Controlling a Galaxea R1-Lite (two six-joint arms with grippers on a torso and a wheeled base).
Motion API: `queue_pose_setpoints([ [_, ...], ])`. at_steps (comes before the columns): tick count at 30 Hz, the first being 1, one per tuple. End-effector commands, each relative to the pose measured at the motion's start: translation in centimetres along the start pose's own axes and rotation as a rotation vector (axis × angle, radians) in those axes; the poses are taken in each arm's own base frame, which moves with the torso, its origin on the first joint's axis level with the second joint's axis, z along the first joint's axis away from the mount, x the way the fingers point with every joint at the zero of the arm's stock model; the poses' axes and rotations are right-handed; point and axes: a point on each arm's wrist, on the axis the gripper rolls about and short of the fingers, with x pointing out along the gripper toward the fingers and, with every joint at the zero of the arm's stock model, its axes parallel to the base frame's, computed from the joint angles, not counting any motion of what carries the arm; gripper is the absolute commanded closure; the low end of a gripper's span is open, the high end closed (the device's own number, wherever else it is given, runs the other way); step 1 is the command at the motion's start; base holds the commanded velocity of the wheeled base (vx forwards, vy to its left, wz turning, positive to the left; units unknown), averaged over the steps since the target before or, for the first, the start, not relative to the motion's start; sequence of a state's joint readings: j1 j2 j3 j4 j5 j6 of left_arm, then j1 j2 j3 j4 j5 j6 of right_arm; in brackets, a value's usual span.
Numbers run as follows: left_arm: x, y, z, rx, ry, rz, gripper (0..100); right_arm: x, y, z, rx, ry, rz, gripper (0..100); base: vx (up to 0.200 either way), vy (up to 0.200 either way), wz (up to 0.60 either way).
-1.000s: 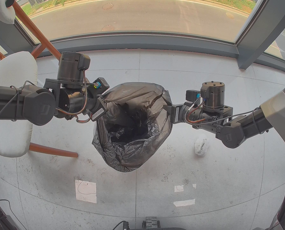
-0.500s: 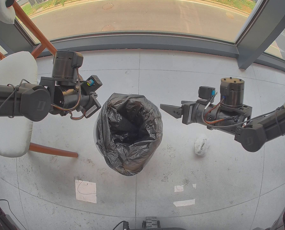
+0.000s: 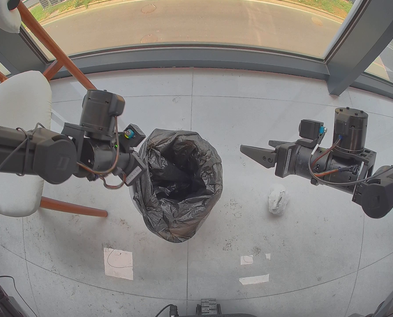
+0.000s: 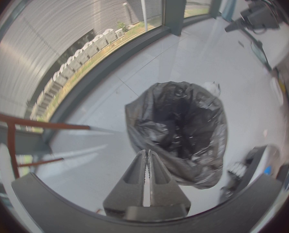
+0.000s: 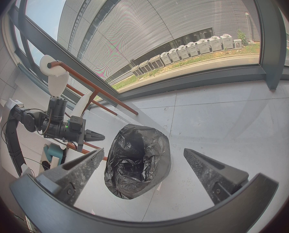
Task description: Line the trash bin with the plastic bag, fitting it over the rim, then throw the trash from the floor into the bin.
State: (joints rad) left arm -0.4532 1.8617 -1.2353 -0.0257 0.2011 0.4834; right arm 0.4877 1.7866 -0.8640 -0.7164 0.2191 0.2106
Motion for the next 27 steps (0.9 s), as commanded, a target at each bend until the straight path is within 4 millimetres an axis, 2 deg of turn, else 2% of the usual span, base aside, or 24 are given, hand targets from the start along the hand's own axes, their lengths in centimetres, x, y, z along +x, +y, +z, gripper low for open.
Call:
queue_pose_setpoints([
  [1, -0.7, -4.5, -0.9, -0.138, 0.103, -0.127, 100, -0.7, 0.0, -0.6, 0.001, 0.017, -0.010, 0, 0.000, 0.000, 0.00],
  [2, -0.9, -4.6, -1.2, -0.181, 0.144, -0.135, 0, -0.8, 0.0, -0.5, 0.000, 0.014, -0.009, 0, 0.000, 0.000, 0.00],
  [10, -1.4, -4.2, -1.3, -0.438, 0.162, -0.116, 0, -1.1, -0.1, -1.4, 0.006, 0.045, -0.015, 0, 0.000, 0.000, 0.00],
  [21, -0.2, -3.4, -2.7, -0.477, 0.186, -0.079, 0, -1.0, -0.1, -1.6, 0.002, 0.053, -0.012, 0, 0.000, 0.000, 0.00],
  [27, 1.8, -3.9, -3.0, -0.475, 0.212, -0.079, 0, -1.0, 0.0, -1.0, -0.012, -0.016, -0.001, 0, 0.000, 0.000, 0.00],
])
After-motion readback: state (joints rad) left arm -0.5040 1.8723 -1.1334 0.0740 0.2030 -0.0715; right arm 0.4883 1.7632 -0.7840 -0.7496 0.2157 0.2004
